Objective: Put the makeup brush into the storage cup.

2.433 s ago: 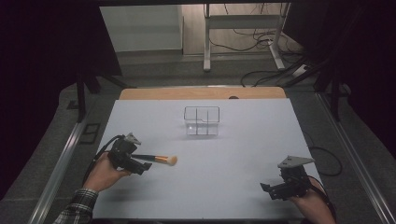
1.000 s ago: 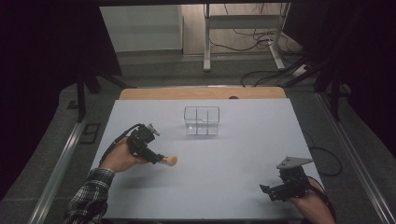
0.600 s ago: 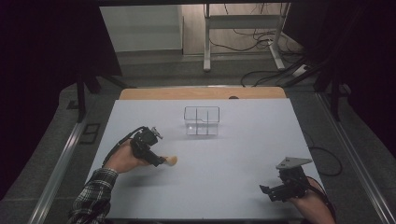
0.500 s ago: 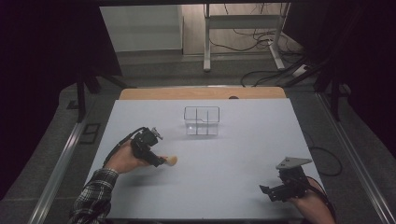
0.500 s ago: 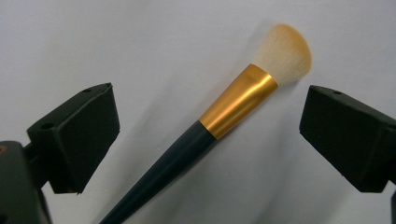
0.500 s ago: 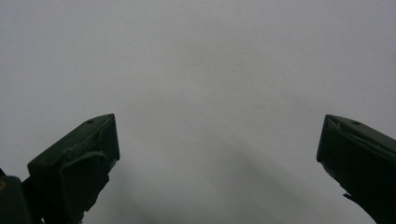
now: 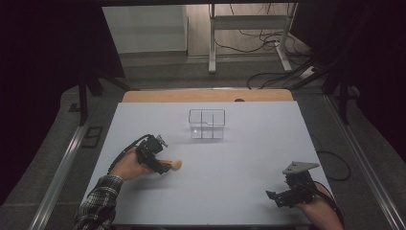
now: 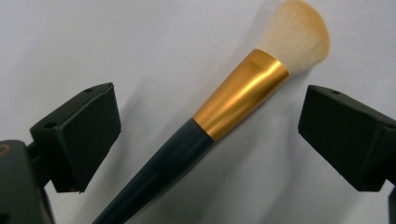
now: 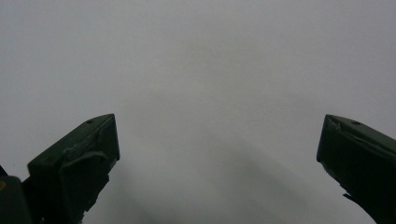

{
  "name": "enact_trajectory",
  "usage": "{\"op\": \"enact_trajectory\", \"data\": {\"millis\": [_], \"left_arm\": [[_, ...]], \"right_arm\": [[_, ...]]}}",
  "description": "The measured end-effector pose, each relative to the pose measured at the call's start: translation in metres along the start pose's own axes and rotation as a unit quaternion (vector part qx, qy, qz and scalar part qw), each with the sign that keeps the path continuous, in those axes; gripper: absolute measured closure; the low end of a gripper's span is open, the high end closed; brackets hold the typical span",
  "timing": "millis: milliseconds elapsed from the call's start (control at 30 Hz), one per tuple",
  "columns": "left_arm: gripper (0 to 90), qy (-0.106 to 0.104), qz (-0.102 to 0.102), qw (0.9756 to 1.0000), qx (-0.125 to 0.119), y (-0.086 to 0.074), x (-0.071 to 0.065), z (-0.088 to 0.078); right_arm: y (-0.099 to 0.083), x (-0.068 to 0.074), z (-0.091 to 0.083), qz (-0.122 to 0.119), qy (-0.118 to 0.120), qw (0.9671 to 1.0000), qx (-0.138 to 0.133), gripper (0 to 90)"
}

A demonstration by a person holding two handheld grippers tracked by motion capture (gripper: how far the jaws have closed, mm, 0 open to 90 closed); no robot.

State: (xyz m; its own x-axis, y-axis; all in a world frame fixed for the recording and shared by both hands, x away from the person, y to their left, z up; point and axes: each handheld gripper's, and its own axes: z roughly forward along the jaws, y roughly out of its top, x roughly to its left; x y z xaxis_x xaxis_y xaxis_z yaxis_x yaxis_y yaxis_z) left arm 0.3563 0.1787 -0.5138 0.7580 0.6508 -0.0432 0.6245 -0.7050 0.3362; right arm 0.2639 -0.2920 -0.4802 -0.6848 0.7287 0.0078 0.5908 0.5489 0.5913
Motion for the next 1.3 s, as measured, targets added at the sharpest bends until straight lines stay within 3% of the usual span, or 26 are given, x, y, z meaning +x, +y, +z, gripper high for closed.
{"op": "enact_trajectory", "data": {"millis": [300, 500, 633, 667, 700, 733, 1300], "left_arm": [[8.9, -0.006, 0.0, 1.0, 0.005, -0.003, 0.001, 0.008], [18.9, -0.007, -0.002, 1.0, 0.004, -0.004, 0.0, 0.005], [44.3, -0.009, -0.001, 1.0, 0.003, -0.005, 0.001, -0.001], [52.5, -0.011, 0.004, 0.9999, 0.001, -0.006, 0.001, -0.002], [67.1, -0.013, 0.012, 0.9998, 0.0, -0.006, 0.0, -0.003], [73.5, -0.012, 0.011, 0.9999, -0.001, -0.007, 0.0, -0.003], [73.9, -0.013, 0.004, 0.9996, -0.024, -0.012, -0.001, -0.004]], "right_arm": [[0.0, 0.0, 0.0, -0.001, 0.001, 1.0, 0.001, 0.0], [-0.001, 0.001, 0.002, -0.003, 0.005, 1.0, 0.007, 0.0], [0.0, 0.003, 0.002, -0.009, 0.008, 0.9999, 0.011, 0.0], [0.0, 0.003, 0.002, -0.01, 0.009, 0.9998, 0.012, 0.0], [-0.001, 0.003, 0.002, -0.01, 0.009, 0.9998, 0.012, 0.0], [-0.001, 0.003, 0.002, -0.01, 0.009, 0.9998, 0.012, 0.0], [0.0, 0.003, 0.002, -0.012, 0.009, 0.9998, 0.012, 0.0]]}}
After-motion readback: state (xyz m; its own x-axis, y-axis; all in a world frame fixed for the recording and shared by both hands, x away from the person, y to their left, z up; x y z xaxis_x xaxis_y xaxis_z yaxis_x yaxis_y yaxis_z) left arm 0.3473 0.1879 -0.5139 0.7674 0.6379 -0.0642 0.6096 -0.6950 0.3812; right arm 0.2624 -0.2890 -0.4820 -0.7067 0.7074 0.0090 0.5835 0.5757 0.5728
